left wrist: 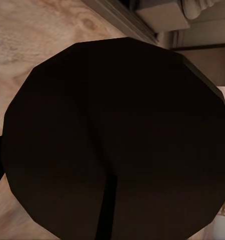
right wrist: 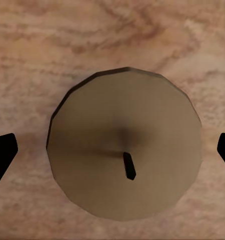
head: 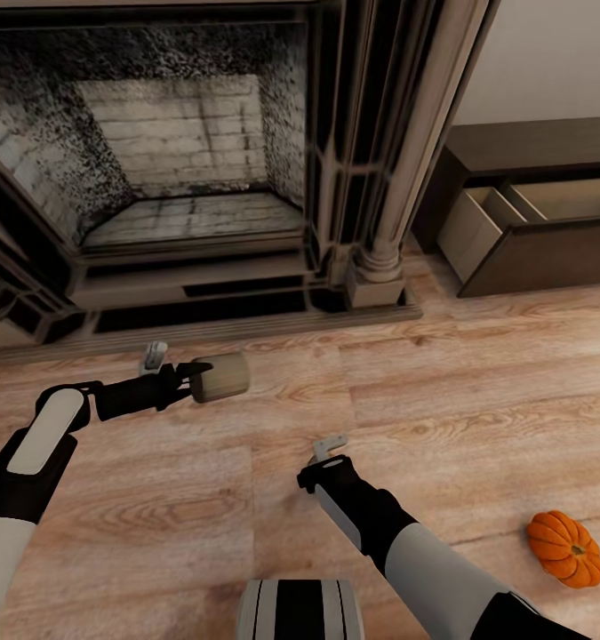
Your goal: Place each of the two pumpkins and all three candles from the living room inside a cabinet in the living room (use any cabinet), then make sure every cabinet is closed, and position the cauldron so it is next to a table in the living room.
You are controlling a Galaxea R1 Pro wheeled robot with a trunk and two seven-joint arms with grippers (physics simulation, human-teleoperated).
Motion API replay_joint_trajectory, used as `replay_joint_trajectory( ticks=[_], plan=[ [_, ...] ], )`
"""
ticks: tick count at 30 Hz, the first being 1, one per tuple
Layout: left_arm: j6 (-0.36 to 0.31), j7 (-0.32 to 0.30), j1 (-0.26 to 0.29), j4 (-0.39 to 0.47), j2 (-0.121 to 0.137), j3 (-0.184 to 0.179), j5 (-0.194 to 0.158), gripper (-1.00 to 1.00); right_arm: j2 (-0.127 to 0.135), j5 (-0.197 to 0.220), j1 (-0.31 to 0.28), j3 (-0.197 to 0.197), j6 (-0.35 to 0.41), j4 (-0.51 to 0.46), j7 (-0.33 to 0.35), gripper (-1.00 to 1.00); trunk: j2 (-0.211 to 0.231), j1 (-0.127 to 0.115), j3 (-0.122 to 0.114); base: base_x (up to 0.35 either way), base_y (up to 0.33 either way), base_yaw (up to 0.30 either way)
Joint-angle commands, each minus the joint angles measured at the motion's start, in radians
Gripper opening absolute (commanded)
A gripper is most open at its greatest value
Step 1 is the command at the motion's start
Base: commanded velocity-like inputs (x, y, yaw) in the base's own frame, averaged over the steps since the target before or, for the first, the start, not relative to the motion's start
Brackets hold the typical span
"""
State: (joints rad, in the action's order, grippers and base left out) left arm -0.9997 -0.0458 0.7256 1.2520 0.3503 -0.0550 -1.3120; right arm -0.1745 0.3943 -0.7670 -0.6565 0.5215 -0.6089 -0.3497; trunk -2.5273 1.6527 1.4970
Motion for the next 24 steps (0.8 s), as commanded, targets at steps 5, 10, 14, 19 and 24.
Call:
replay_joint_trajectory(
  ticks=[5, 10, 14, 19, 24],
  plan=[
    [0.000, -0.002, 0.000, -0.001, 0.000, 0.001, -0.001, -1.00, 0.000, 0.000, 0.000, 0.000, 0.000, 0.000, 0.000, 1.00, 0.000, 0.000, 0.000, 0.030, -0.032, 0.000],
    [0.000, -0.002, 0.000, -0.002, -0.001, 0.001, -0.001, -1.00, 0.000, 0.000, 0.000, 0.000, 0.000, 0.000, 0.000, 1.00, 0.000, 0.000, 0.000, 0.003, -0.004, 0.000],
    [0.000, -0.002, 0.000, -0.001, -0.001, 0.001, -0.001, -1.00, 0.000, 0.000, 0.000, 0.000, 0.000, 0.000, 0.001, 1.00, 0.000, 0.000, 0.000, 0.000, 0.000, 0.000],
    [0.001, -0.007, -0.014, 0.005, -0.002, 0.005, -0.003, -1.00, 0.000, 0.002, 0.000, 0.000, -0.001, -0.016, 0.000, 1.00, 0.000, 0.000, 0.000, 0.000, 0.000, 0.000],
    [0.001, -0.008, -0.029, 0.009, -0.002, 0.008, -0.003, -1.00, 0.000, 0.001, 0.000, 0.001, 0.000, -0.019, -0.001, 1.00, 0.000, 0.000, 0.000, 0.000, 0.000, 0.000]
  ],
)
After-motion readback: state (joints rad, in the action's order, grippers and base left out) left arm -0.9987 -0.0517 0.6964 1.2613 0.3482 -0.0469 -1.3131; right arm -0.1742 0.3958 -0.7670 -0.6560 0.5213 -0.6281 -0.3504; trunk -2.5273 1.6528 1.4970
